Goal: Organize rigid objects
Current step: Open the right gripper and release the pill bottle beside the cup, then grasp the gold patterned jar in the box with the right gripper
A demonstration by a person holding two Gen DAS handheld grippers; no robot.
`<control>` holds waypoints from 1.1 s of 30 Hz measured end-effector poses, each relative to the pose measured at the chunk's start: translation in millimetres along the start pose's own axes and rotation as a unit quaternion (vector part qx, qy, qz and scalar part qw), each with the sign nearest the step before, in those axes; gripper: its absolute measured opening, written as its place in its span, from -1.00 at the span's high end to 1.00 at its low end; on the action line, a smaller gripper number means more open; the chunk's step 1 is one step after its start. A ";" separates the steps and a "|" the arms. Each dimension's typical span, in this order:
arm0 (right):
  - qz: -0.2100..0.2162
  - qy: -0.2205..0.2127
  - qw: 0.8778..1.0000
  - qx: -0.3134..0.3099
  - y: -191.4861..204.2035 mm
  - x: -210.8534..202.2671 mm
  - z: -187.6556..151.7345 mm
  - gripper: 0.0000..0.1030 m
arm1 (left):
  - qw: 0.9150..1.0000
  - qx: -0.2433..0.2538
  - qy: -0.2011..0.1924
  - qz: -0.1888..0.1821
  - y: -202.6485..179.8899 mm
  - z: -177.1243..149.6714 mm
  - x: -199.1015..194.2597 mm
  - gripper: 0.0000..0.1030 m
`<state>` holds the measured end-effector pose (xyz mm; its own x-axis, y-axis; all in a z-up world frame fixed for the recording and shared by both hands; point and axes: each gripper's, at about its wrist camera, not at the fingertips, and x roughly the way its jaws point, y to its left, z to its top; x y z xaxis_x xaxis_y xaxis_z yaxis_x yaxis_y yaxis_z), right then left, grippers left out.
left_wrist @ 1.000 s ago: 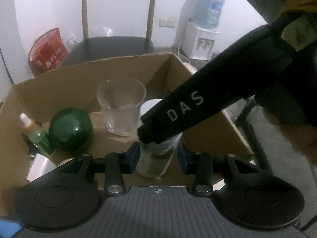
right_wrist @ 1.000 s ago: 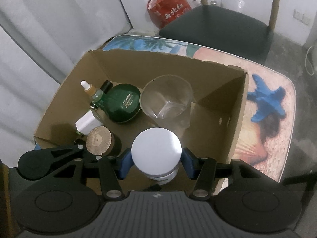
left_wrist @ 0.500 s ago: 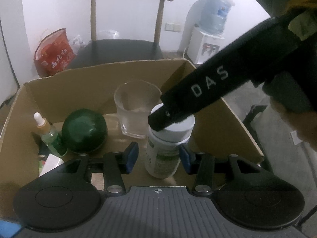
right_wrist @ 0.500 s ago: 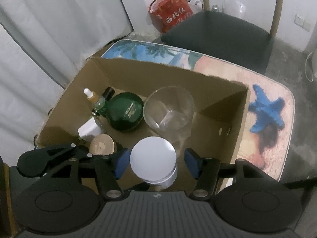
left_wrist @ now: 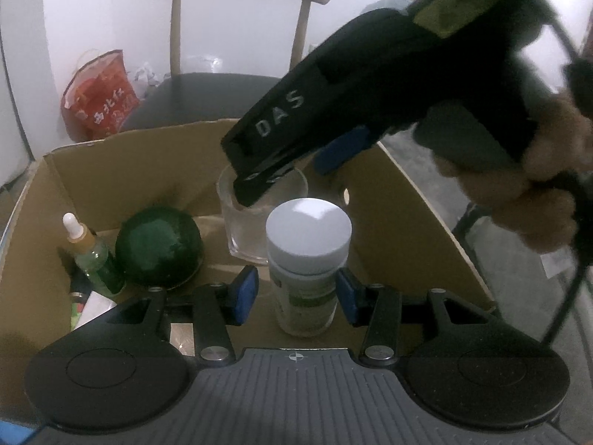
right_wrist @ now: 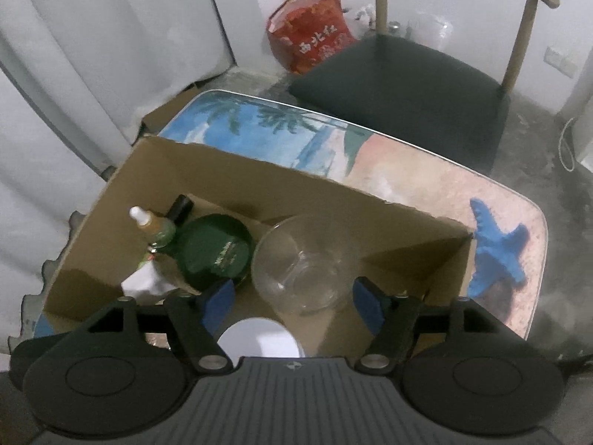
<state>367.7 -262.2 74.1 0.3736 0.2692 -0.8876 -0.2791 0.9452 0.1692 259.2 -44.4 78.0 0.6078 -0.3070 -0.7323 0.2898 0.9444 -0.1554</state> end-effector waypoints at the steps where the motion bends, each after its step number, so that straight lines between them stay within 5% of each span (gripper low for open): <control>1: -0.001 0.004 1.000 0.001 -1.1 3.5 1.7 -0.46 | 1.000 -0.001 0.001 -0.003 0.0 -0.1 0.7 0.09; 20: -0.006 0.026 1.000 0.011 -10.1 19.2 6.5 -0.52 | 0.999 0.006 0.021 -0.032 3.0 -14.1 -3.3 -0.04; 26: 0.003 -0.019 0.999 0.034 -16.6 -16.2 -3.2 -0.52 | 0.999 0.005 -0.004 -0.035 9.1 -19.0 -37.7 -0.08; 33: 0.049 -0.083 0.995 0.011 9.0 -79.4 -28.6 -0.52 | 0.999 0.005 -0.028 0.014 27.4 -32.8 -76.3 -0.09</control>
<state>310.2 -280.4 133.9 0.4871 0.3855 -0.7836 -0.3024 0.9162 0.2628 196.5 8.8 107.8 0.6566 -0.2874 -0.6974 0.2798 0.9514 -0.1287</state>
